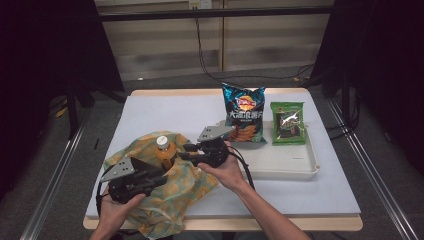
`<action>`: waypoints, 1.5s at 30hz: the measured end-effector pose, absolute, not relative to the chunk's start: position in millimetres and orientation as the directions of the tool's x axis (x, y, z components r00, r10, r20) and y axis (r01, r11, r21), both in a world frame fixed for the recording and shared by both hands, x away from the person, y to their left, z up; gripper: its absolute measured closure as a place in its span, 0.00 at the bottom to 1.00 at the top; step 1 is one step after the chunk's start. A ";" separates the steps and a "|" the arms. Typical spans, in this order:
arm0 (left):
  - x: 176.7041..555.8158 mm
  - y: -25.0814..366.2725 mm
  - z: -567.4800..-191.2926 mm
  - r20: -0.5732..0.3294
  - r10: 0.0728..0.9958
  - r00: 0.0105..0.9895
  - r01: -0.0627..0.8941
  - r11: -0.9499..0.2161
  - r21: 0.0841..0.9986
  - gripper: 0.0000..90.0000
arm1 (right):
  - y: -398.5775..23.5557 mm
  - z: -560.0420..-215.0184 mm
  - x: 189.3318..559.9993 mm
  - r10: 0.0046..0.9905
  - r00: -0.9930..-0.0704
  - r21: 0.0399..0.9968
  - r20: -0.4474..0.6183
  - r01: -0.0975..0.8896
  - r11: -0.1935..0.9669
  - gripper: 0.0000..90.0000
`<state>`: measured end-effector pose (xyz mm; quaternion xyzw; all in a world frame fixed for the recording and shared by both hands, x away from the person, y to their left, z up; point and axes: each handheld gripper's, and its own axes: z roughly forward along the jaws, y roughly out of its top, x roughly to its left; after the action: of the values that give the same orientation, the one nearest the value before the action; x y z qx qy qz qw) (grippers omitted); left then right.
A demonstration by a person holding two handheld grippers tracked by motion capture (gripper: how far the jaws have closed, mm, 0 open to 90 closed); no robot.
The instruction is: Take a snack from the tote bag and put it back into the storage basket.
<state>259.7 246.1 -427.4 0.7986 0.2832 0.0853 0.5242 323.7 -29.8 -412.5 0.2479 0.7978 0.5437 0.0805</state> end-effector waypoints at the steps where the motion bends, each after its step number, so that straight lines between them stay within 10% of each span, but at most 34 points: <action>1: 259.1 246.0 -427.1 -0.163 0.545 0.822 0.366 -0.286 0.886 0.71 | -27.8 -411.5 324.0 0.481 -0.866 0.908 0.138 0.305 0.288 0.67; 17: 259.7 249.6 -429.3 -0.170 0.558 0.812 0.384 -0.291 0.876 0.63 | 15.0 -413.4 334.7 0.480 -0.867 0.898 0.134 0.312 0.311 0.34; 45: 256.7 260.0 -427.9 -0.146 0.603 0.784 0.376 -0.275 0.885 0.37 | 42.2 -430.0 344.2 0.492 -0.863 0.878 0.110 0.317 0.359 0.34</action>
<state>256.7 260.0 -427.9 0.7908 0.3096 0.1100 0.5164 344.2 42.2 -430.0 0.2467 0.8199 0.5093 0.0864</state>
